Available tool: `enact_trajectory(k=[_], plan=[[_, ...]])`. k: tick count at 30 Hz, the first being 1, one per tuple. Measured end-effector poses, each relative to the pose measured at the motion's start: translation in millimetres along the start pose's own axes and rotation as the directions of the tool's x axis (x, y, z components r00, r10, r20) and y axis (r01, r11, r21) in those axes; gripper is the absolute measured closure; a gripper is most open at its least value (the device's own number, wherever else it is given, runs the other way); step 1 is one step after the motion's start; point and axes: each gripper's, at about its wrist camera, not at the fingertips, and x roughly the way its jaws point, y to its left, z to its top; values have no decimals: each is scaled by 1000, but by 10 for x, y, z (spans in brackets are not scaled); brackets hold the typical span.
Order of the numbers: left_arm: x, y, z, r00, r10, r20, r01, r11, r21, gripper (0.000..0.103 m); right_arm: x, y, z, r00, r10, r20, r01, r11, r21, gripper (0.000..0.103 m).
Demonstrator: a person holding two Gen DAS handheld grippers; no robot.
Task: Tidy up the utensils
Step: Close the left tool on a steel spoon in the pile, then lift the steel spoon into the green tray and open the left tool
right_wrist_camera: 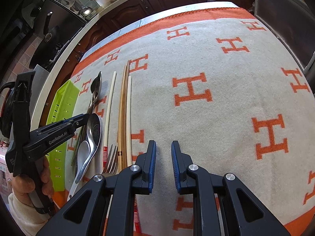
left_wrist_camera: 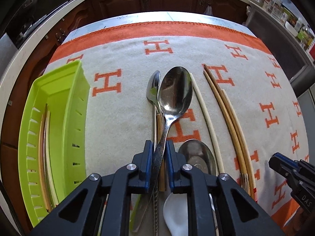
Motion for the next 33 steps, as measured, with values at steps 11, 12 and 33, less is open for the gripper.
enact_trajectory(k=[11,12,33], plan=[[-296,109,-88,999,-11,48,11,1000,-17,103,-8,2,-8,1000,-8,2,8,1000,-4,87],[-294,121,-91,999,-15,48,17,1000,-25,103,-9,2,-11,1000,-8,2,8,1000,-3,87],[60,12,5,996,-91,-13,92,995,46,92,-8,-4,-20,1000,-6,3,6,1000,-6,87]])
